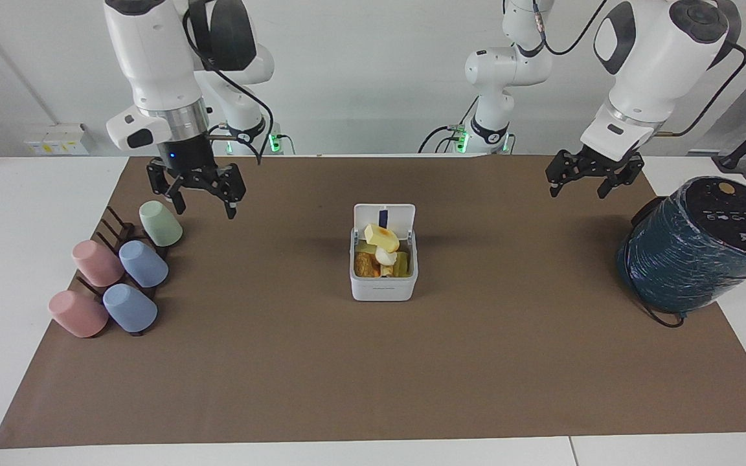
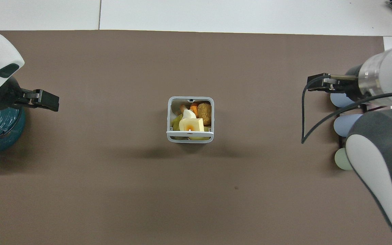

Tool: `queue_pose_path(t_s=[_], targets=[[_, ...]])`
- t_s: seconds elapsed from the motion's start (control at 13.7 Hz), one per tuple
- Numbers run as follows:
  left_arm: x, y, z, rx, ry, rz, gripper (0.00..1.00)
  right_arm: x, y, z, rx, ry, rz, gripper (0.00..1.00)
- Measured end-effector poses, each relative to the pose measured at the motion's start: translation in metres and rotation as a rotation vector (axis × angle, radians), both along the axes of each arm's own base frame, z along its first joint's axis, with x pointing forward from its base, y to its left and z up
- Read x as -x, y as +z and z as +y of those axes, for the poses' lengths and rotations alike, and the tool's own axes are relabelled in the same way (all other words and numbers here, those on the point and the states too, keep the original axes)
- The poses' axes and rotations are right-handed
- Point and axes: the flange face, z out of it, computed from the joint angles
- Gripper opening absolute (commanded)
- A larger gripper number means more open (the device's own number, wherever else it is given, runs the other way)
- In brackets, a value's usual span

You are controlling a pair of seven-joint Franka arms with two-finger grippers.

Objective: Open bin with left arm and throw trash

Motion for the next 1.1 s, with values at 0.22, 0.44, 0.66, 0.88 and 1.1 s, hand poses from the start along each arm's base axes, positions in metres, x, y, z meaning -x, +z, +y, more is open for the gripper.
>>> queue_pose_path(t_s=[0.22, 0.44, 0.66, 0.88, 1.1], targets=[[0.000, 0.000, 0.000, 0.000, 0.000, -0.001, 1.00, 0.012, 0.021, -0.058, 0.011, 0.004, 0.054, 1.00], [0.000, 0.000, 0.000, 0.000, 0.000, -0.001, 1.00, 0.031, 0.032, -0.103, -0.031, 0.002, 0.105, 1.00], [0.000, 0.000, 0.000, 0.000, 0.000, -0.001, 1.00, 0.037, 0.034, -0.115, -0.031, 0.042, 0.123, 1.00], [0.000, 0.000, 0.000, 0.000, -0.001, -0.001, 1.00, 0.040, 0.030, -0.094, -0.034, 0.080, 0.166, 1.00], [0.000, 0.000, 0.000, 0.000, -0.001, -0.001, 1.00, 0.040, 0.029, -0.076, -0.029, 0.112, 0.175, 1.00]])
